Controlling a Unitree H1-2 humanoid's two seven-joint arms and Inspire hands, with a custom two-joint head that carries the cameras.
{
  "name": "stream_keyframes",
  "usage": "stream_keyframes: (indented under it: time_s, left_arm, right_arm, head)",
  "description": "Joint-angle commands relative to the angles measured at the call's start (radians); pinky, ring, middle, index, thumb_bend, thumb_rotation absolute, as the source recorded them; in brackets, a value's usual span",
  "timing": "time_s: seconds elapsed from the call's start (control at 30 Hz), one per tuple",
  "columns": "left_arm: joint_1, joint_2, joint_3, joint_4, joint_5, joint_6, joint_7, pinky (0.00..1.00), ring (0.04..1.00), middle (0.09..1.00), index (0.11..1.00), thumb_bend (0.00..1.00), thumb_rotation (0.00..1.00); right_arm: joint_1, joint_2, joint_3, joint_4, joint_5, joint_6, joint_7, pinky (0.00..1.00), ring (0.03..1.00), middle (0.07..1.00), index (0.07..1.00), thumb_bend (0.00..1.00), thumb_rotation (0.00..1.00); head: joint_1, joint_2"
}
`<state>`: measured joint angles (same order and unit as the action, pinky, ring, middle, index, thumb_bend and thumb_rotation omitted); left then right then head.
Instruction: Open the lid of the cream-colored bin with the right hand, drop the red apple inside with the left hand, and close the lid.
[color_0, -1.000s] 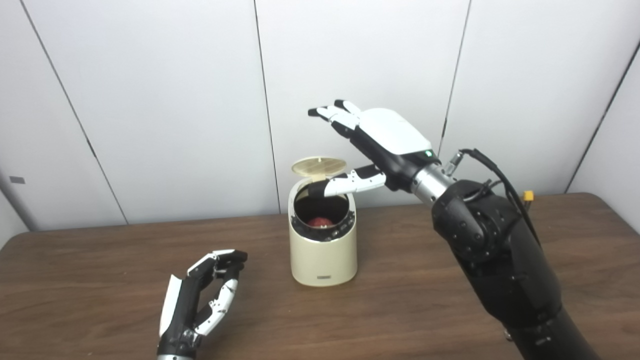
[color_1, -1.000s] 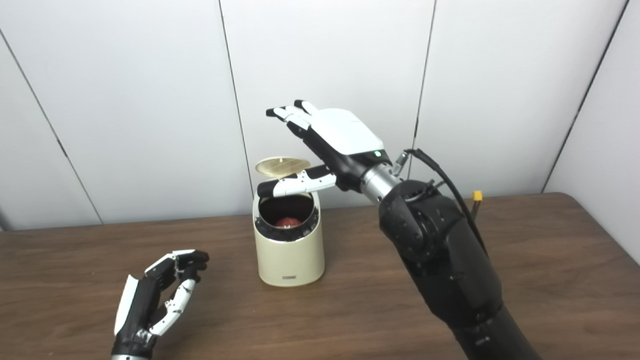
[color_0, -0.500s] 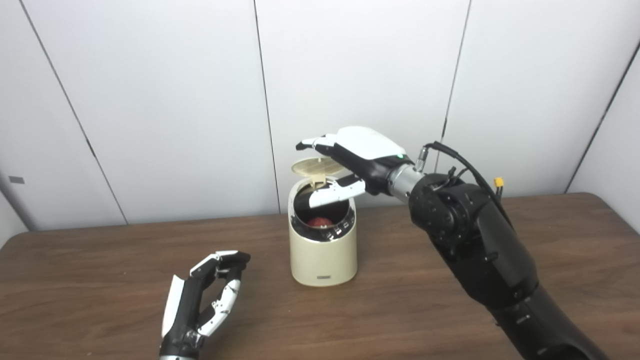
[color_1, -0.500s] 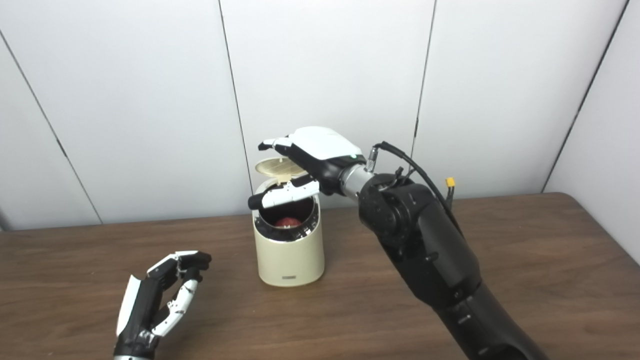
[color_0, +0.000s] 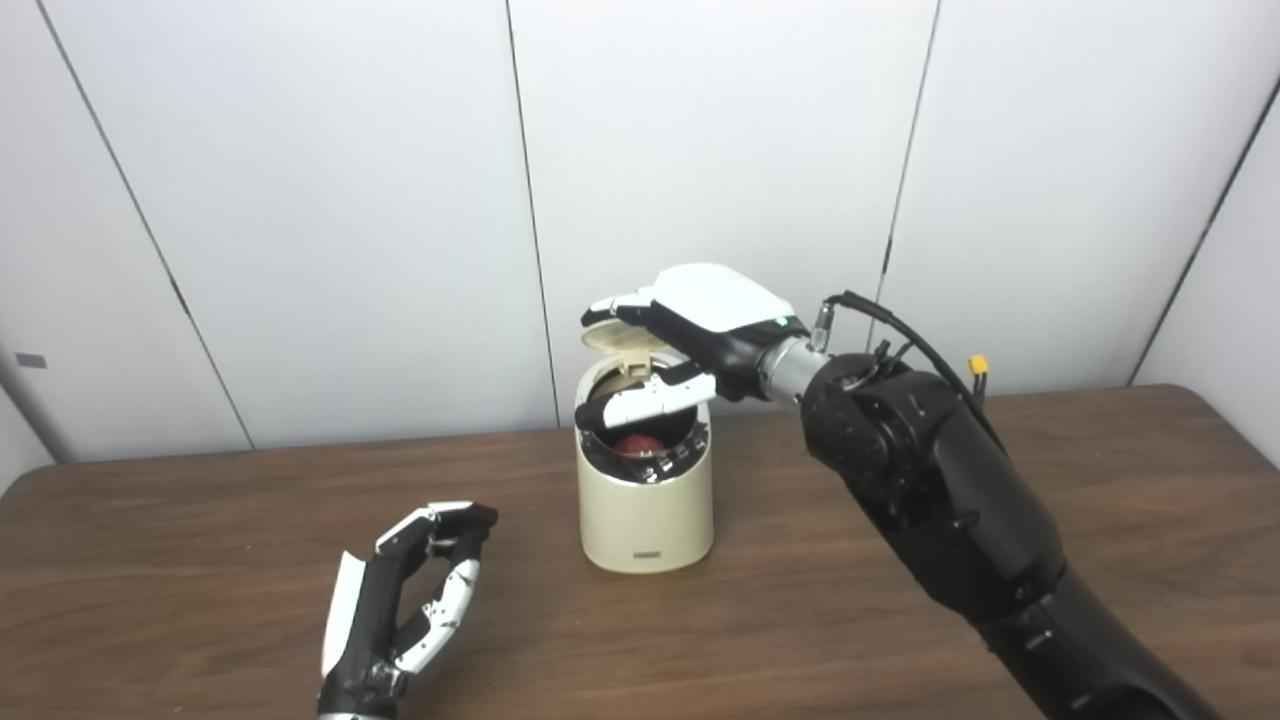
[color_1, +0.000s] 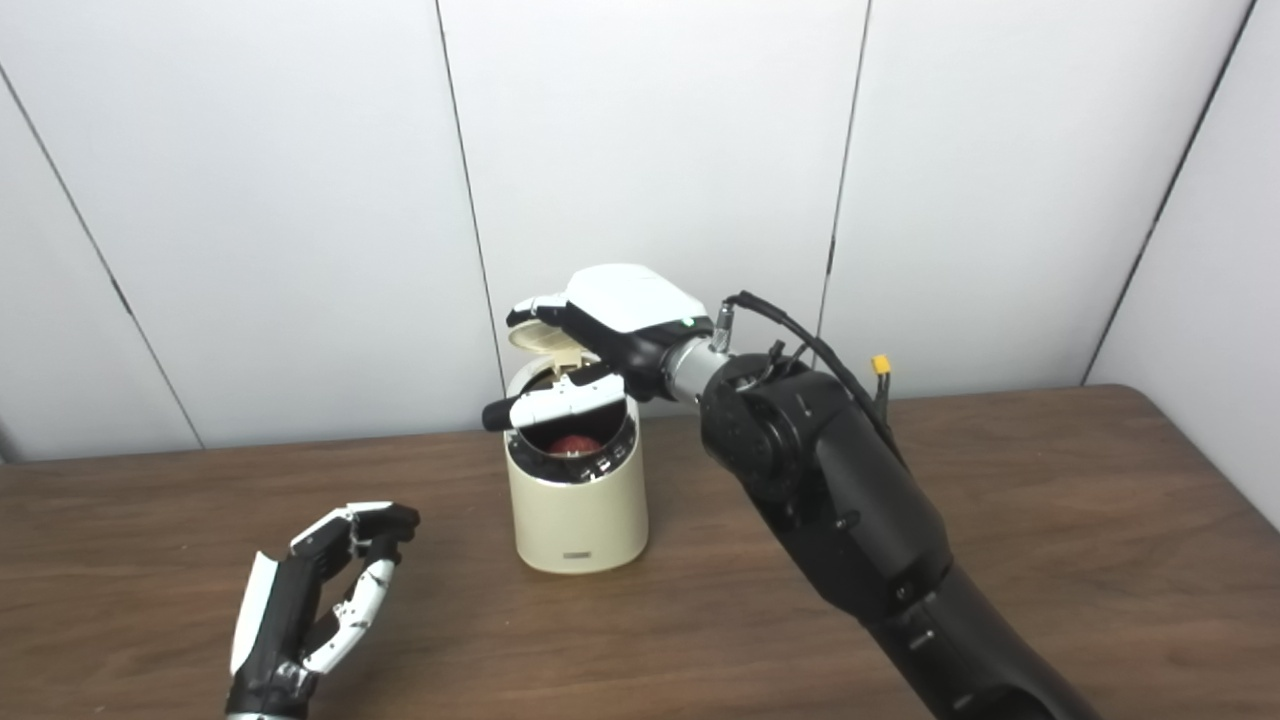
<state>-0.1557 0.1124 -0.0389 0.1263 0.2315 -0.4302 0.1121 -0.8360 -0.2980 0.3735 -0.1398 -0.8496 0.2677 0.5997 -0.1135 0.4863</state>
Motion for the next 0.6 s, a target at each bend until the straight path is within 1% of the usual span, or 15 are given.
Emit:
stream_keyframes:
  time_s: [0.0,0.03,0.1,0.2,0.3,0.4,0.57]
  left_arm:
    - [0.007,-0.004,-0.004,-0.022,-0.005,-0.037,0.011,0.55,0.643,0.66,0.646,0.22,0.47]
    - [0.008,-0.004,-0.002,-0.025,-0.009,-0.036,0.008,0.55,0.644,0.66,0.646,0.22,0.47]
    - [0.009,-0.006,0.0,-0.029,-0.013,-0.033,0.003,0.55,0.644,0.661,0.646,0.23,0.47]
    - [0.01,-0.005,0.0,-0.033,-0.017,-0.034,0.003,0.55,0.642,0.66,0.645,0.23,0.47]
    - [0.014,-0.008,0.001,-0.046,-0.014,-0.029,0.0,0.55,0.641,0.66,0.645,0.23,0.46]
    - [0.02,-0.011,0.004,-0.061,-0.014,-0.02,-0.003,0.55,0.643,0.66,0.645,0.23,0.46]
    - [0.03,-0.015,0.005,-0.088,-0.015,-0.01,-0.011,0.56,0.646,0.662,0.647,0.23,0.47]
  right_arm:
    - [-0.018,-0.012,-0.022,-0.066,0.006,0.0,-0.004,0.8,0.885,0.828,0.815,0.88,0.98]
    - [-0.009,-0.012,-0.025,-0.088,0.01,0.012,0.01,0.82,0.887,0.829,0.816,0.87,0.98]
    - [0.003,-0.01,-0.029,-0.118,0.016,0.029,0.033,0.9,0.904,0.841,0.828,0.85,0.97]
    - [0.017,-0.007,-0.033,-0.147,0.034,0.043,0.063,0.96,0.918,0.851,0.838,0.85,0.98]
    - [0.029,-0.01,-0.027,-0.172,0.032,0.053,0.083,0.98,0.909,0.842,0.833,0.87,0.99]
    - [0.04,-0.009,-0.024,-0.199,0.022,0.073,0.109,0.98,0.905,0.839,0.831,0.88,1.0]
    - [0.06,-0.003,-0.017,-0.243,0.006,0.114,0.154,0.9,0.907,0.843,0.832,0.88,0.98]
  head:
    - [0.0,0.001]
    - [0.0,0.004]
    - [0.0,0.005]
    - [-0.002,0.008]
    - [0.002,0.013]
    - [0.006,0.02]
    - [0.014,0.035]
